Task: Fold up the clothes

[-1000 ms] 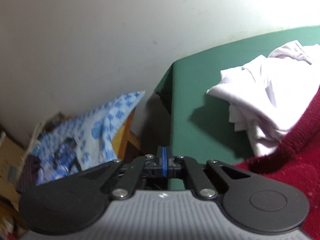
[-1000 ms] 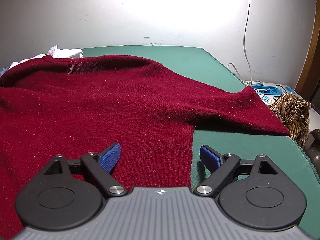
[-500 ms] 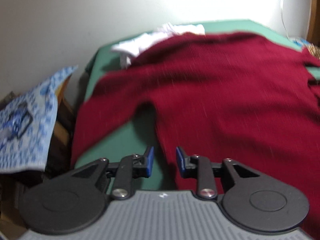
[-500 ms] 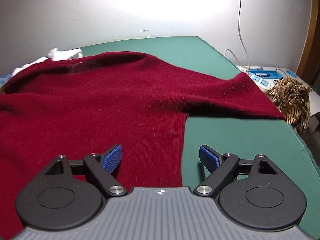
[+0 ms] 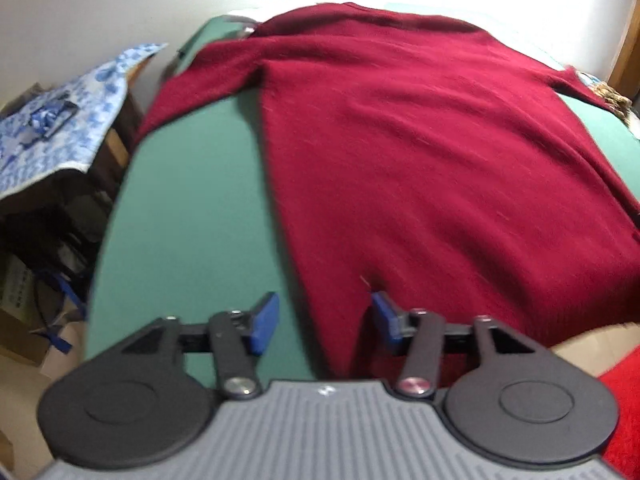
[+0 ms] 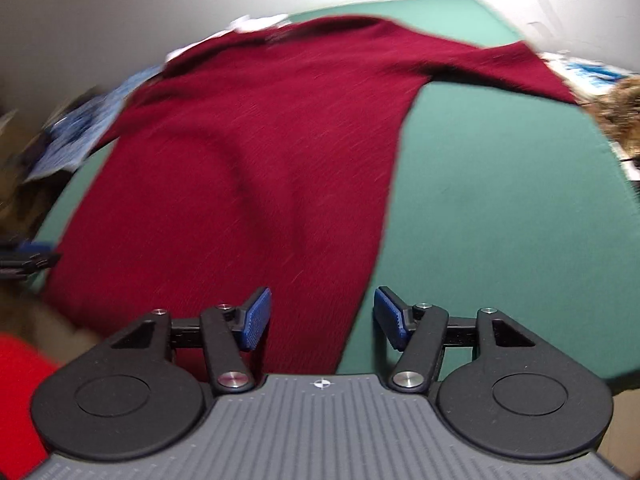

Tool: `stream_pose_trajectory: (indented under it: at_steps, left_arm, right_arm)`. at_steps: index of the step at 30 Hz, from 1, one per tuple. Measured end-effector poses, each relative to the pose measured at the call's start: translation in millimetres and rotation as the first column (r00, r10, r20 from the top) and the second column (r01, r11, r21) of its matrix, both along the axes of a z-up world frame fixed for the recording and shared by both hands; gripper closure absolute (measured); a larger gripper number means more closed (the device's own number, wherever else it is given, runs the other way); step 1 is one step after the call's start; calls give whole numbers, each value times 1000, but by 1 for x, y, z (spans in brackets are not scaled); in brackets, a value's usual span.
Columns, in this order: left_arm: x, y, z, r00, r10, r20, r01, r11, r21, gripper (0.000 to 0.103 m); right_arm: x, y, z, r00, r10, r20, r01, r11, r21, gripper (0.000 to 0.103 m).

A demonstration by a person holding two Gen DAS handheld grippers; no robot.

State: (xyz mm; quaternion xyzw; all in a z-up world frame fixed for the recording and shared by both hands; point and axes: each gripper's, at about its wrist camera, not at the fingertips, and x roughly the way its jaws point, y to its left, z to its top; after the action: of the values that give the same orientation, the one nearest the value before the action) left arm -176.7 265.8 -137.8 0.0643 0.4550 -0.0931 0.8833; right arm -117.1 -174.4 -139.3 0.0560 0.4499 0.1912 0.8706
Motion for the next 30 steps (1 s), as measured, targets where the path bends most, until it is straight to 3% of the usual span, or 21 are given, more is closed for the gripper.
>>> stream_pose_trajectory:
  at_steps: [2,4,5,7,8,11,16,19,22,23,24,26,30]
  left_arm:
    - [-11,-9,-2,998,59,38,-60,998,24,41]
    - [-14,-11,-3,991,127,46,-127,992,2,43]
    - [-13,-13,-3,987,155,41,-154,988,-22,53]
    - [-12,-20,0,984,174,35,-172,984,-43,78]
    - [-13,-28,1,984,171,45,-170,985,-10,97]
    - [-24,-52,5,982,169,86,-176,981,85,97]
    - [-55,-51,28,965,233,119,-238,971,33,97]
    - [-67,-46,32,956,273,111,-277,961,23,97]
    - [-60,-45,9,953,300,48,-303,950,78,96]
    - [-57,-45,3,952,305,32,-307,946,100,95]
    - [-56,-45,-1,951,307,21,-307,944,117,95]
    - [-57,-48,-2,955,295,18,-294,946,137,87]
    - [-56,-50,12,950,301,79,-311,924,224,86]
  right_arm:
    - [-11,2,-3,997,68,27,-68,998,15,34]
    - [-20,5,-6,990,118,80,-118,993,-5,34]
    - [-25,7,-8,985,139,106,-139,990,-15,36]
    - [-23,6,-12,980,124,156,-120,992,-35,66]
    - [-19,1,-13,985,99,142,-100,995,0,88]
    - [-8,-18,-14,996,25,83,-34,993,114,91]
    - [-25,-58,12,995,15,99,-36,977,209,92]
    - [-30,-71,17,994,77,83,-91,979,184,91]
    - [-24,-71,-4,995,103,14,-104,985,137,84]
    - [-25,-70,-6,995,99,20,-101,987,122,88]
    - [-26,-68,-7,995,94,28,-97,990,107,82]
    - [-29,-70,4,995,75,65,-81,993,90,81]
    - [-29,-67,28,978,64,198,-89,989,118,79]
